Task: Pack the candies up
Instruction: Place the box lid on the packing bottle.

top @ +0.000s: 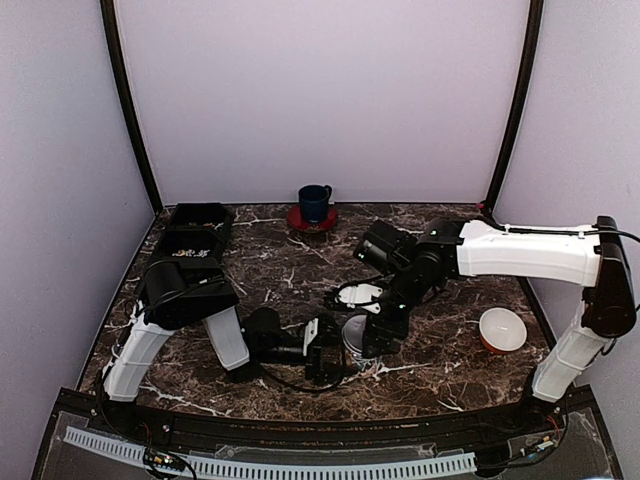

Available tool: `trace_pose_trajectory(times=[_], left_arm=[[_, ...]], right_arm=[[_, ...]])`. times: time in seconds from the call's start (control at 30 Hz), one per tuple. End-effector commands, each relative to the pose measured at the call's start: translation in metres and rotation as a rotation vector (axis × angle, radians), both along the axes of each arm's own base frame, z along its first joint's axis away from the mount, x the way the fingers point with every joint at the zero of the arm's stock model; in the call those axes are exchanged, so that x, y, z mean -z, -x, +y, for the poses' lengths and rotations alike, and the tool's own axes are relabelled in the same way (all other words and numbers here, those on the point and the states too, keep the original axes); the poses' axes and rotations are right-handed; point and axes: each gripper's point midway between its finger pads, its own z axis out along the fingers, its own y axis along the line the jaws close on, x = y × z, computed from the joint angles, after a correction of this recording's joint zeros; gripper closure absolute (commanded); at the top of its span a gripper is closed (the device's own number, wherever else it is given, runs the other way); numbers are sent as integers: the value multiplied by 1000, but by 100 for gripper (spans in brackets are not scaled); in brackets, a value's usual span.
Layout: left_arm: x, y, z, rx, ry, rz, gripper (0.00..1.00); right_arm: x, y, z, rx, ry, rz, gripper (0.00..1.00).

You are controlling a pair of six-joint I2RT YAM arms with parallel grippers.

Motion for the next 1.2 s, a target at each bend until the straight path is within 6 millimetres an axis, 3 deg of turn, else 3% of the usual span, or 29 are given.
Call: trace_pose_trajectory(times=[0.0,0.73,0.93,1.17], left_arm=[[13,4,5,0,-41,14,23],[14,-3,4,-39,-55,26,25],[17,-20,7,-142,-81,20,27],[14,-38,16,-279,-74,-14,27]], right_arm=[[-4,2,1,9,-10,25,25],[11,-9,8,38,25,9,24],[12,-11,9,80,32,13,23],[10,-27,10,200,28,-34,23]])
